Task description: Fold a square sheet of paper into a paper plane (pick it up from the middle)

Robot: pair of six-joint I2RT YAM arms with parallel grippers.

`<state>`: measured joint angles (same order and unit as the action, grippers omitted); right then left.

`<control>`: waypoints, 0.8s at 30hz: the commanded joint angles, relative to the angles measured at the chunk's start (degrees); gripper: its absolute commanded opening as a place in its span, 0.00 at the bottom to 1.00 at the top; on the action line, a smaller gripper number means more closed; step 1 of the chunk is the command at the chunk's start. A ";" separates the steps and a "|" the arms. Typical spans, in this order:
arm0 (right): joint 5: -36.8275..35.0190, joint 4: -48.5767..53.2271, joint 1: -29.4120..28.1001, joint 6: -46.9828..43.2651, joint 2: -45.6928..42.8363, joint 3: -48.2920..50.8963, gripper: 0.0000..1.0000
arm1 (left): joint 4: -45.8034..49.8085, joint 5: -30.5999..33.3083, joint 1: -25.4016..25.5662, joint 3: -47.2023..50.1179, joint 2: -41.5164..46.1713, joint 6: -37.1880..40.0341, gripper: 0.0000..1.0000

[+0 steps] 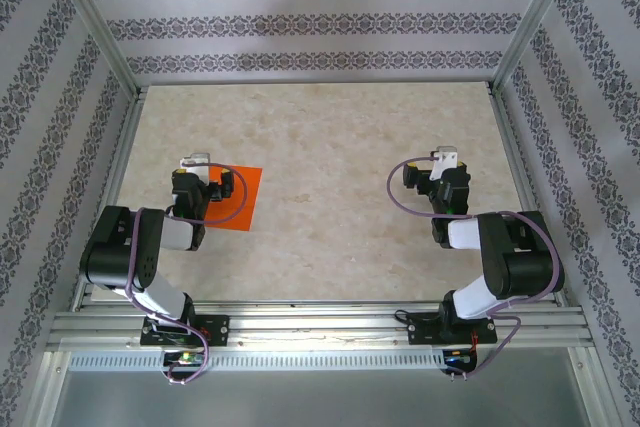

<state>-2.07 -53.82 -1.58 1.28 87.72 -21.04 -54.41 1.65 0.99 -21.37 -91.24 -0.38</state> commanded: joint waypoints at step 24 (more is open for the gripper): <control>-0.89 -1.46 0.44 0.74 0.43 -0.41 0.98 | 0.45 -1.13 -0.99 -0.96 0.10 0.03 0.99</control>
<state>-2.13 -53.82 -1.61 1.30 87.72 -21.04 -54.41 1.45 0.95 -21.37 -91.24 -0.40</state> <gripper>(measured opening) 0.982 0.993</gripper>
